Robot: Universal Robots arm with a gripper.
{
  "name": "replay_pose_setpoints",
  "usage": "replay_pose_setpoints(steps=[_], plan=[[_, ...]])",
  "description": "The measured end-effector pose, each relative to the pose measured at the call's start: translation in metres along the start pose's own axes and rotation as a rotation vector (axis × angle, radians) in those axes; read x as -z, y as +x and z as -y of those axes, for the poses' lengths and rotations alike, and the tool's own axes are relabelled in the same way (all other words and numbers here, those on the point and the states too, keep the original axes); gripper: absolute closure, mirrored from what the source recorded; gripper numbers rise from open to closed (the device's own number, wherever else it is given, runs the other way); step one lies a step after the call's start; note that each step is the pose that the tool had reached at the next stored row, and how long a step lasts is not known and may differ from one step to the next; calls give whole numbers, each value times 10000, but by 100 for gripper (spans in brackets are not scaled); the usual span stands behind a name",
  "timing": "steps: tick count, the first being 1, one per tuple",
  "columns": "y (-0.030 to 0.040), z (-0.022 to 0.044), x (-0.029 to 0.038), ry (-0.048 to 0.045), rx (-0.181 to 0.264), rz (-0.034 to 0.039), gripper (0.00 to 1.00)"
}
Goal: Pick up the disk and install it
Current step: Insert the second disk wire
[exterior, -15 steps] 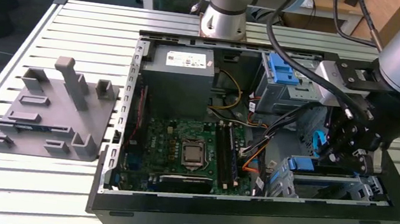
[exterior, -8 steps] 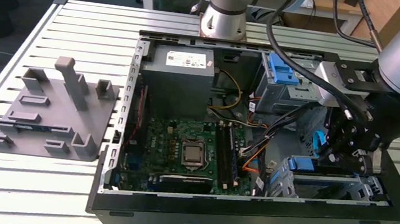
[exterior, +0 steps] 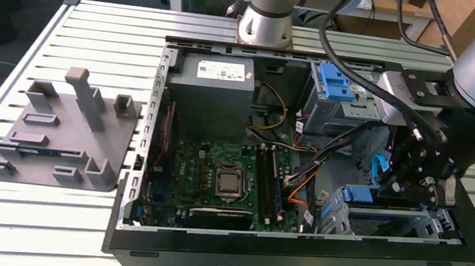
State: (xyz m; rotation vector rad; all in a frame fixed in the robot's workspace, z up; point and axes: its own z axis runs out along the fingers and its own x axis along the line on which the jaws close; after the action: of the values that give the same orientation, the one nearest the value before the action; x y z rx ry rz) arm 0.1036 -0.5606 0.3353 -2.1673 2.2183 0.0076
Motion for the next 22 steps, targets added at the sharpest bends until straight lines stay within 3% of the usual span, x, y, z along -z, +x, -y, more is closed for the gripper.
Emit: replay_pose_setpoints(steps=[5, 22], plan=[[11, 17, -2, -79, -18, -2, 83], [19, 37, -37, -163, -25, 0, 83]])
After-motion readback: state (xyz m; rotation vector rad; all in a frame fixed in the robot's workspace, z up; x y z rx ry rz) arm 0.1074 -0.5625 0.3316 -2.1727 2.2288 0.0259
